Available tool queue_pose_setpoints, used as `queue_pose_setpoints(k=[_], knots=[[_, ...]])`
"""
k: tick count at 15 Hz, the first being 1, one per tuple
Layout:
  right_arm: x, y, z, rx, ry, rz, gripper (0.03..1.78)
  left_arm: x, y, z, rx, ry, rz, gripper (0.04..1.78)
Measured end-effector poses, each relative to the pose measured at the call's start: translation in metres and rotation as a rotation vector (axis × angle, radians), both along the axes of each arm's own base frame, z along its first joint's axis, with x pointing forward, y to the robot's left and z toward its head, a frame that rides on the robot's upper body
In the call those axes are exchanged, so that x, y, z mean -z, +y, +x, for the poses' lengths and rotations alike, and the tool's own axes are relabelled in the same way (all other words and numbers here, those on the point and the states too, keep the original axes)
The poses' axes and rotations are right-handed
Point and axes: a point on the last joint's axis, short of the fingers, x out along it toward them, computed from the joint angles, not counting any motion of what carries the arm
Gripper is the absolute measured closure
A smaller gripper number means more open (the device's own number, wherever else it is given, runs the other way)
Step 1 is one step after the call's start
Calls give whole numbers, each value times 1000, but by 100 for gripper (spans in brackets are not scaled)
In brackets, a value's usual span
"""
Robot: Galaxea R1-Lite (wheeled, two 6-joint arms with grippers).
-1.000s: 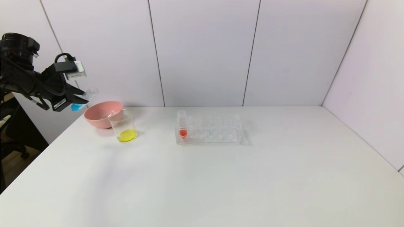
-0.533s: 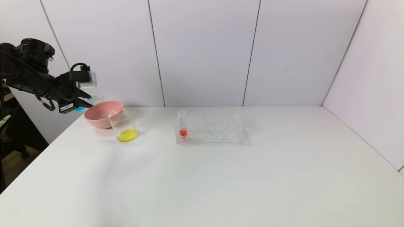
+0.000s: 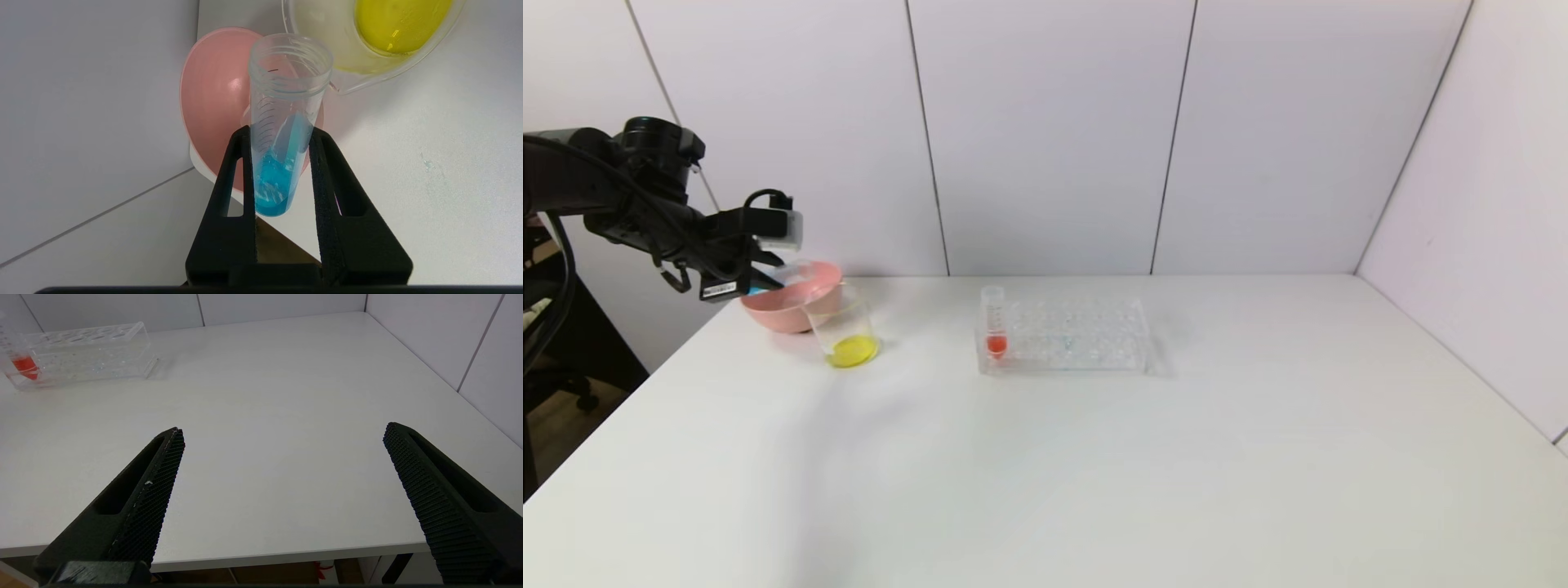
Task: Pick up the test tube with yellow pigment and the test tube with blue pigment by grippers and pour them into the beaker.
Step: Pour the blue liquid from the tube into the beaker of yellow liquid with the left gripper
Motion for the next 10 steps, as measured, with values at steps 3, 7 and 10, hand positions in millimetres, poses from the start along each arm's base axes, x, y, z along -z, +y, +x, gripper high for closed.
queue_pose_setpoints(k=[3,7,10], knots=[[0,0,0,-1,0,0,4,4,-3,2,15,7,12,140],[0,0,0,0,0,0,4,7,-3,4,25,13,17,140],[0,0,0,0,0,1,4,8,-4,5,25,16,18,140]])
